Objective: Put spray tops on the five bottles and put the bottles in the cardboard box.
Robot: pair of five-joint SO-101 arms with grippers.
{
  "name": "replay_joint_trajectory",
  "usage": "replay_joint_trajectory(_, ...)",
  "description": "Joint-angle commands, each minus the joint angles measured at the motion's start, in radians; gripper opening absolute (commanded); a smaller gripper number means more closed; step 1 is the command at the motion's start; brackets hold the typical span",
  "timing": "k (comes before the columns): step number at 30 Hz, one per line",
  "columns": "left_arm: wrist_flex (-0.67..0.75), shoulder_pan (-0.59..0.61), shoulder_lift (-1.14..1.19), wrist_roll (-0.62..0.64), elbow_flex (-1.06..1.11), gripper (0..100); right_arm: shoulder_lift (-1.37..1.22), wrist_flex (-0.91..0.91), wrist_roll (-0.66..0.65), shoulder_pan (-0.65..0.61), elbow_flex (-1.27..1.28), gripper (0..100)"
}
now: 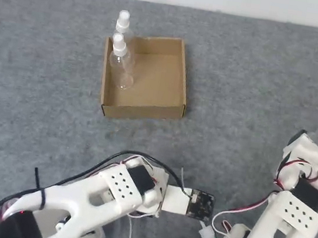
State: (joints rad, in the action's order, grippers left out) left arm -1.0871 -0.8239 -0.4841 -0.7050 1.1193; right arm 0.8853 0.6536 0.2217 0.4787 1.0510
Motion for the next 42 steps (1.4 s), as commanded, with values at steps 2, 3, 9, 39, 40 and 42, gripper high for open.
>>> replay_joint_trajectory(2, 0.014, 0.072, 0.003, -0.003, -0.015, 8, 0.036, -0.028, 0.008, 0.008, -0.014, 0.9)
replay_joint_trajectory(3, 0.014, 0.094, 0.003, -0.003, -0.022, 9, 0.036, -0.028, 0.008, 0.008, -0.014, 0.9)
replay_joint_trajectory(9, 0.014, 0.245, 0.003, -0.008, -0.073, 9, 0.035, -0.028, 0.008, 0.008, -0.014, 0.9)
replay_joint_trajectory(39, -0.181, 0.385, 0.247, -0.081, -0.331, 18, 0.033, -0.027, 0.000, -0.018, -0.012, 0.9)
replay_joint_trajectory(40, -0.183, 0.385, 0.281, -0.080, -0.351, 18, 0.033, -0.027, 0.000, -0.018, -0.012, 0.9)
replay_joint_trajectory(42, -0.190, 0.384, 0.338, -0.060, -0.387, 18, 0.033, -0.027, 0.000, -0.018, -0.012, 0.9)
